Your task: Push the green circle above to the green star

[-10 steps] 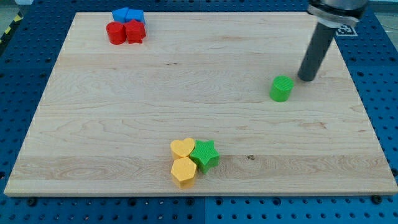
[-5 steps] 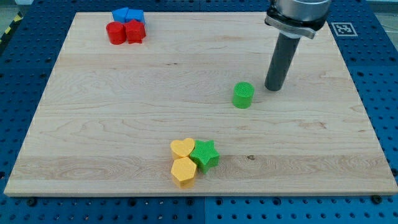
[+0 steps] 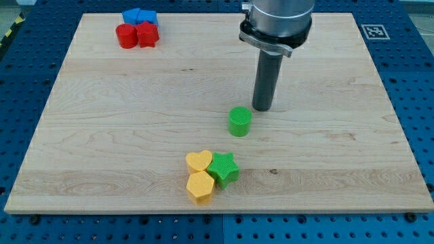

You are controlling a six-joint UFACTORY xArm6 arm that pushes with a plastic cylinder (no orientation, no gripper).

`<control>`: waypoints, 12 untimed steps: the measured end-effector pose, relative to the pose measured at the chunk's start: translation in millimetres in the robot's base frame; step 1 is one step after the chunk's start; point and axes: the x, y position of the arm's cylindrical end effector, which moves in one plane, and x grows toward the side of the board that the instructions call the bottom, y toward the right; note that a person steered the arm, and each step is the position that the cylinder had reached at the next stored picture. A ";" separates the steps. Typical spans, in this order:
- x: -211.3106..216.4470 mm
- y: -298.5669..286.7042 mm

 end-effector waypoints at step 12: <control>64.4 -30.7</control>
